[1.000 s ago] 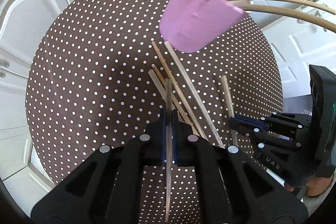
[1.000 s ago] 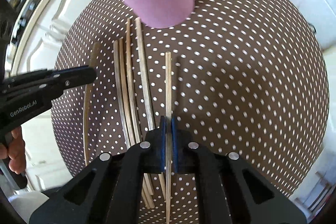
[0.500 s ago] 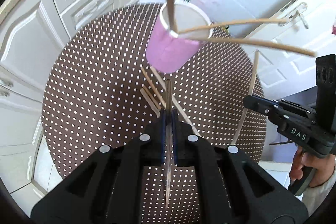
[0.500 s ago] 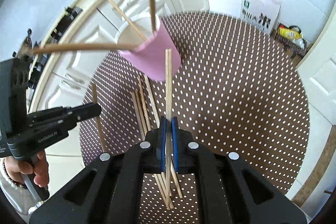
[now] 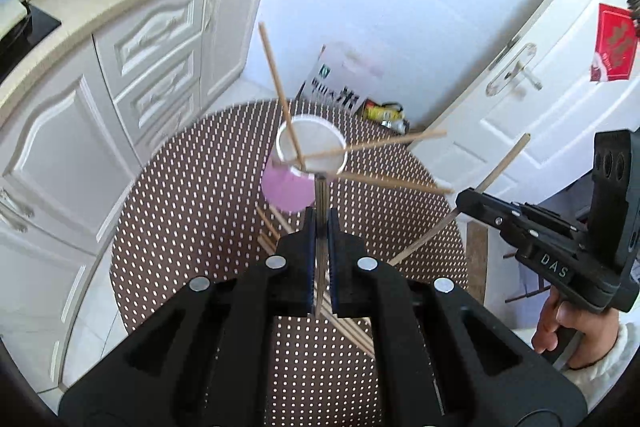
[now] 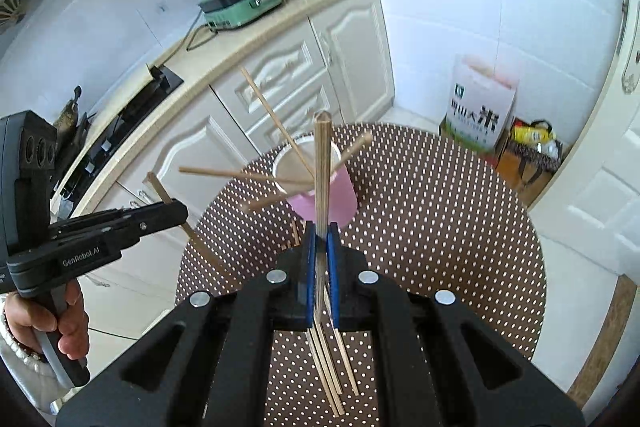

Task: Organize utensils
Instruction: 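Lift both chopsticks upright toward the pink cup, then lower the left gripper's chopstick into the pink cup while the right gripper drops its chopstick in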

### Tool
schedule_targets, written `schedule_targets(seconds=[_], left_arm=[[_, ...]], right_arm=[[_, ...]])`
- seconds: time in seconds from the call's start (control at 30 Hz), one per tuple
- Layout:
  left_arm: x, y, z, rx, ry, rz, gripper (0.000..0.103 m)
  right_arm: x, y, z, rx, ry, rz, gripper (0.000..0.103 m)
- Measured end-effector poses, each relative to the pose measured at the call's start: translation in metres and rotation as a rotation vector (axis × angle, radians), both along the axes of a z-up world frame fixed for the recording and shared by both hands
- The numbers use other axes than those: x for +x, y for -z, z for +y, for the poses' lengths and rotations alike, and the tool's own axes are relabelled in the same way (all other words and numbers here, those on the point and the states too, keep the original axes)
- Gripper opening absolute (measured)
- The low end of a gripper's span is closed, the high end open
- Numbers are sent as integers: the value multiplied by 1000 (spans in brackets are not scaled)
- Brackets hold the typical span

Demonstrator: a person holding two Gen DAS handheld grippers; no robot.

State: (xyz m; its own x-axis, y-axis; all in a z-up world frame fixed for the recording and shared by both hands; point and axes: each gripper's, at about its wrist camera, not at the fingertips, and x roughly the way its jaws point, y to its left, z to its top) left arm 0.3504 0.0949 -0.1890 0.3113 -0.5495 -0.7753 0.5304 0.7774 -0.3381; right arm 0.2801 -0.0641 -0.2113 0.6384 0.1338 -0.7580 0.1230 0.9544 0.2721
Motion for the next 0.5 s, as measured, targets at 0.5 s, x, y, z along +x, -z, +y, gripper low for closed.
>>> schedule_targets(seconds=[0.5], left_arm=[[9, -67, 3, -106, -8, -159, 5]], right_arm=[[9, -58, 8, -148, 0, -147, 4]])
